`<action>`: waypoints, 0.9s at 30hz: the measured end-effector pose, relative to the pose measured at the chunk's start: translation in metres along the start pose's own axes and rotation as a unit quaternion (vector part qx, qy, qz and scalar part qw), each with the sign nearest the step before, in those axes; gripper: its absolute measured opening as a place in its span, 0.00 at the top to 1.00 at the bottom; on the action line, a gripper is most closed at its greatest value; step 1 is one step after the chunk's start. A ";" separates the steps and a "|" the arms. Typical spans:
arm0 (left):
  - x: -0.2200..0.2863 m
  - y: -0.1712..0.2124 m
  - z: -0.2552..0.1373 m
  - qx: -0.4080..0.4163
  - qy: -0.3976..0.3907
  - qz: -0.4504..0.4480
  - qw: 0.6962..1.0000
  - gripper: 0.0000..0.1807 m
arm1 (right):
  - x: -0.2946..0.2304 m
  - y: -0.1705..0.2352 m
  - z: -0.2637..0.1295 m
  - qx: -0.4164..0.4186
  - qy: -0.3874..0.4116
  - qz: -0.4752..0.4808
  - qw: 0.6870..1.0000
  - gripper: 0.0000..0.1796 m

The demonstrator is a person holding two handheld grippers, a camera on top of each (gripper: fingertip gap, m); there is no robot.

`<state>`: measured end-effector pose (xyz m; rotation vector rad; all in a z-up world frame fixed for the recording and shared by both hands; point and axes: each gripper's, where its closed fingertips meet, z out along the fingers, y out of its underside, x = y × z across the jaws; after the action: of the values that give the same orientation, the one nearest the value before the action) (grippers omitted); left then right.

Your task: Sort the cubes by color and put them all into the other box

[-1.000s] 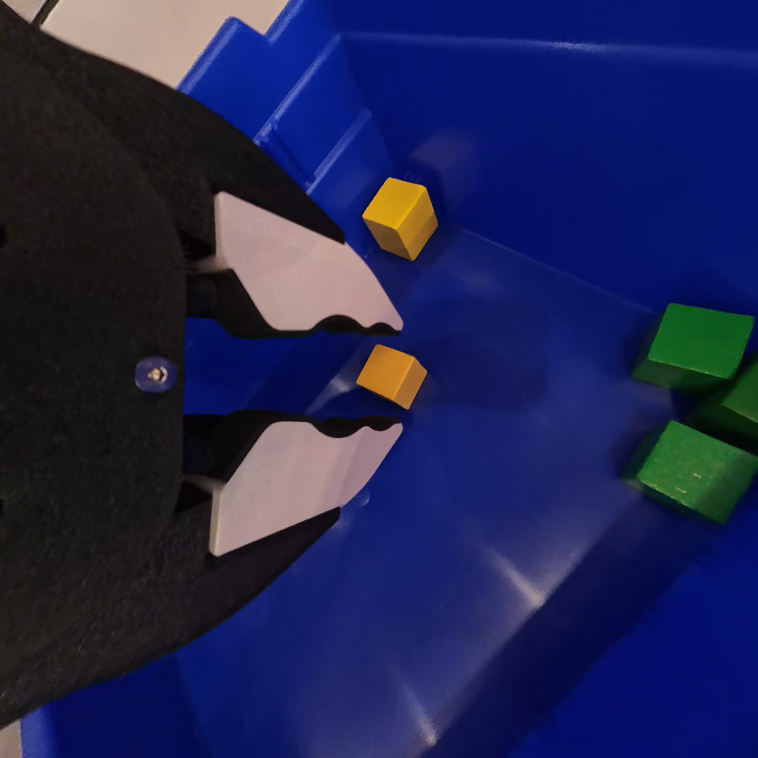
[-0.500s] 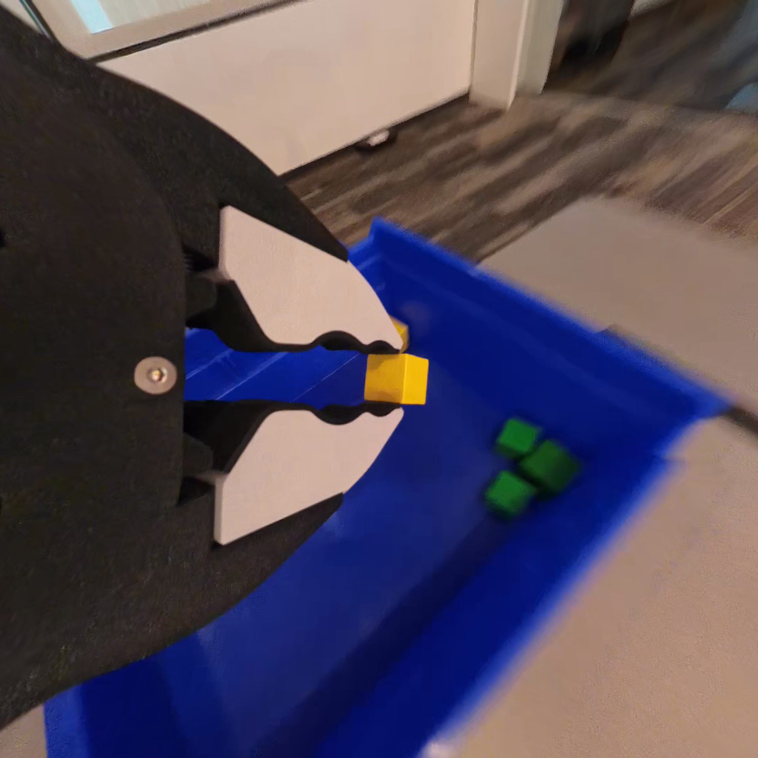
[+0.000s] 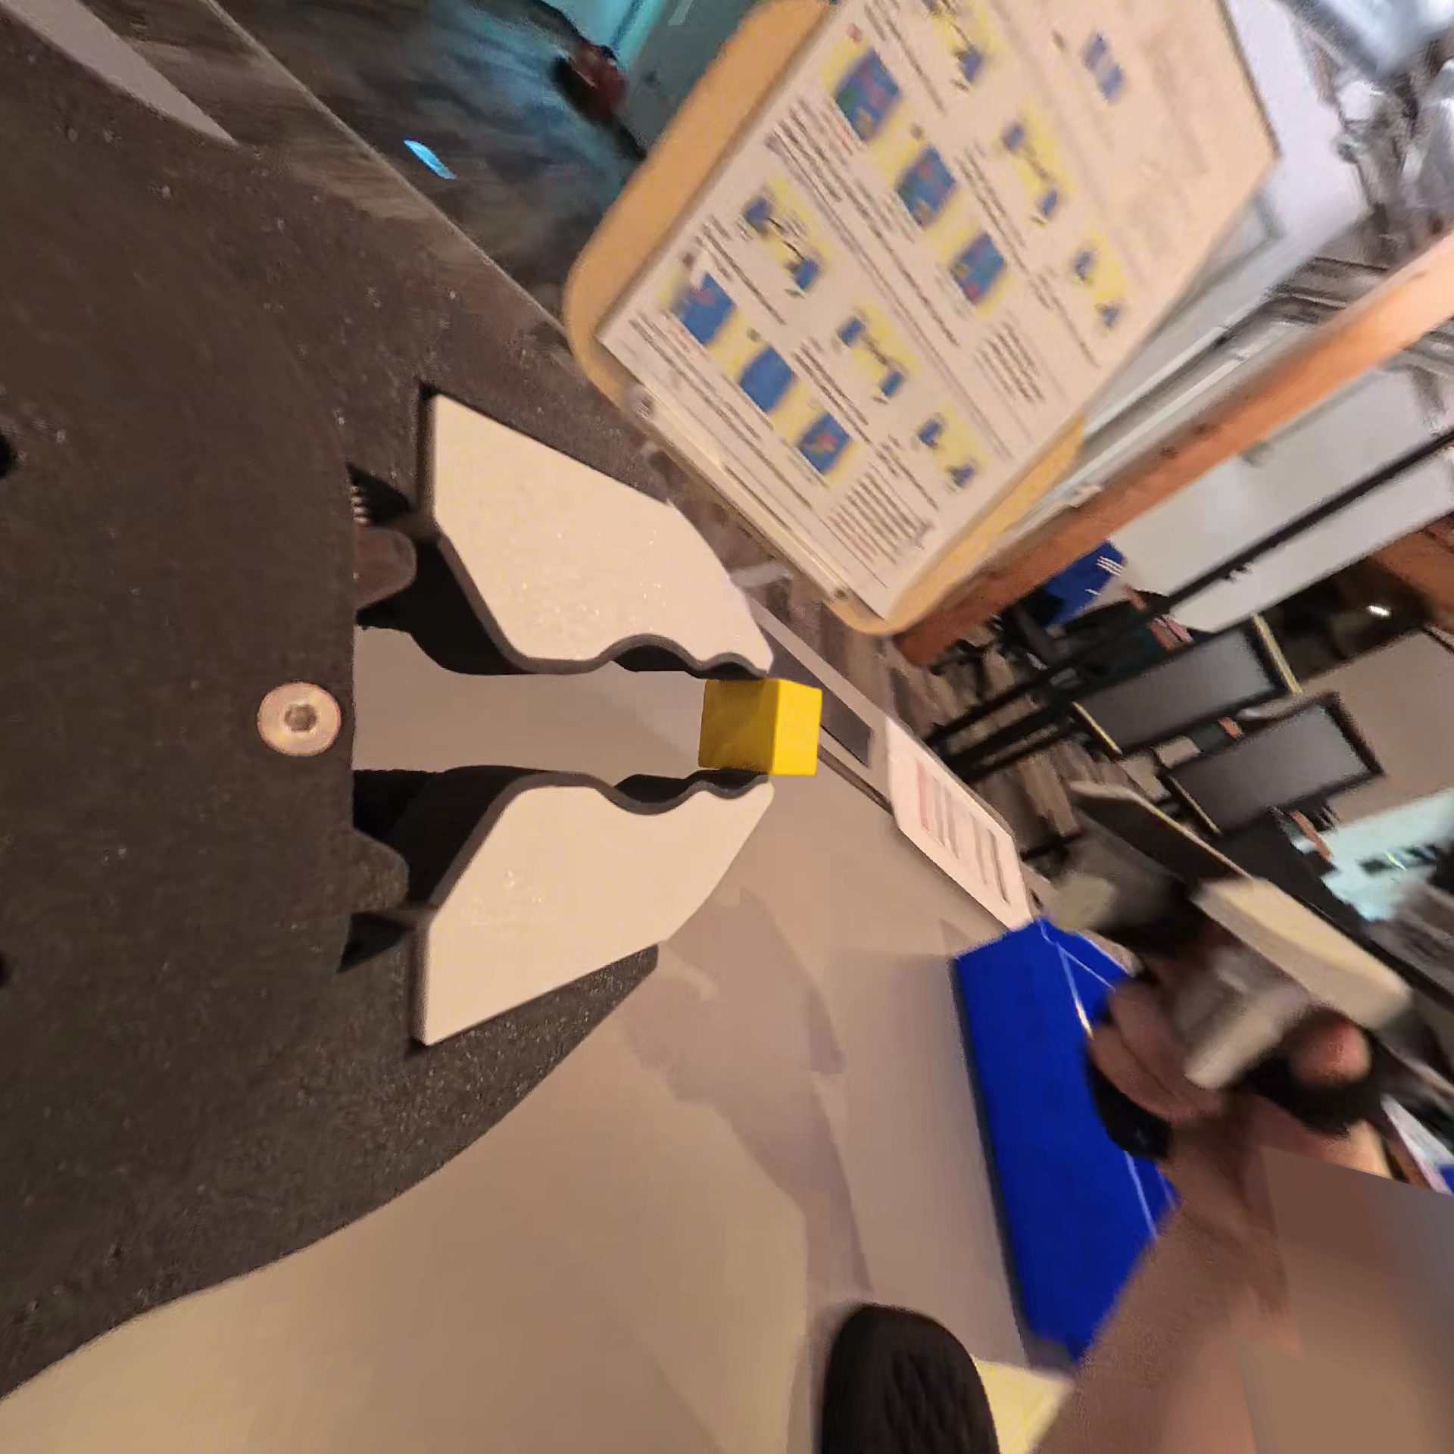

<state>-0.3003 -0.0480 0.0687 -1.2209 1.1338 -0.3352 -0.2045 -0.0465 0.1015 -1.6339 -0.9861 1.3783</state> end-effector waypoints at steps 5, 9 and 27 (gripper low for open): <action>0.030 -0.026 0.022 0.052 0.026 -0.009 0.998 0.88 | -0.013 0.018 0.035 -0.038 -0.076 0.073 0.994 0.74; 0.034 -0.034 0.026 0.060 0.036 -0.001 0.998 0.88 | -0.025 0.025 0.045 -0.056 -0.104 0.076 0.990 0.80; 0.024 -0.013 0.025 0.104 -0.026 -0.037 0.994 0.85 | -0.005 0.024 0.033 -0.057 -0.089 0.093 0.990 0.89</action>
<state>-0.2646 -0.0565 0.0655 -1.0828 0.9847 -0.4642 -0.2361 -0.0585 0.0771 -1.7469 -1.0523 1.6422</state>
